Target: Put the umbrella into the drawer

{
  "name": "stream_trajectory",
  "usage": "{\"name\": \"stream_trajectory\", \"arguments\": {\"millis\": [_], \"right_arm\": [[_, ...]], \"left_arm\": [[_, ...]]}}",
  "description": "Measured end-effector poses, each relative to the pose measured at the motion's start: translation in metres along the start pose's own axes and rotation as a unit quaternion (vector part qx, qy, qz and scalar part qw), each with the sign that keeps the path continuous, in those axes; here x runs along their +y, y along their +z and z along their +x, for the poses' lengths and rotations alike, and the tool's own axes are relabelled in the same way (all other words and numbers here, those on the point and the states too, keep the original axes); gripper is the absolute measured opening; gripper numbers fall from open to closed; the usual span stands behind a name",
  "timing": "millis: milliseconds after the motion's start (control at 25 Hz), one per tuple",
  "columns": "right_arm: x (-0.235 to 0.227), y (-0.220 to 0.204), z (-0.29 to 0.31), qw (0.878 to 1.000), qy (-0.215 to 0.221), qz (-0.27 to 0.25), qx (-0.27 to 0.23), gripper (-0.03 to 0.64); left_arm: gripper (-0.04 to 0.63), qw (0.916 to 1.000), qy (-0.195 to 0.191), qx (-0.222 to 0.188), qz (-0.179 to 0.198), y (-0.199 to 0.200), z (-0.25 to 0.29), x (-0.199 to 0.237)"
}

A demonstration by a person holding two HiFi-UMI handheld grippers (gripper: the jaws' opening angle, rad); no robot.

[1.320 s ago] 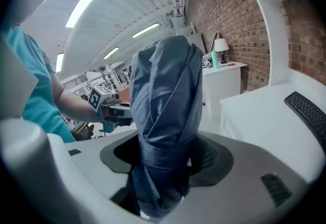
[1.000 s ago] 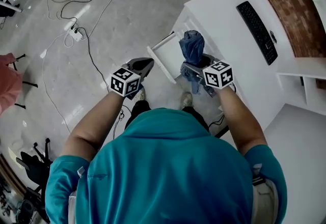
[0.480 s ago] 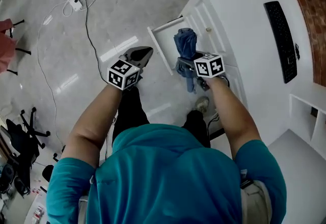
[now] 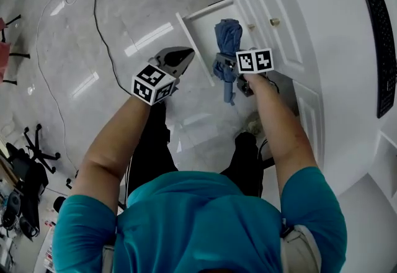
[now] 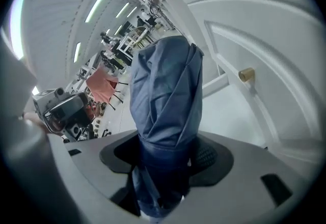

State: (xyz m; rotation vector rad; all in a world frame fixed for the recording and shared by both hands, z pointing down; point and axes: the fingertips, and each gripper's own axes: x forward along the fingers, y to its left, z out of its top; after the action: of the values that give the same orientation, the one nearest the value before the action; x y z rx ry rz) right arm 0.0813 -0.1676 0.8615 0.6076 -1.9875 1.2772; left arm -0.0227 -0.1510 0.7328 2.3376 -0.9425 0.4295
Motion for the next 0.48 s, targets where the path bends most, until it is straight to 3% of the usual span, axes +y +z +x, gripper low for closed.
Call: {"name": "stream_trajectory", "arguments": {"millis": [480], "right_arm": [[-0.107,0.008,0.096,0.996,-0.07,0.05,-0.003,0.276]], "left_arm": [[0.015,0.9988,-0.041,0.009,0.027,-0.045,0.068,0.042]]}}
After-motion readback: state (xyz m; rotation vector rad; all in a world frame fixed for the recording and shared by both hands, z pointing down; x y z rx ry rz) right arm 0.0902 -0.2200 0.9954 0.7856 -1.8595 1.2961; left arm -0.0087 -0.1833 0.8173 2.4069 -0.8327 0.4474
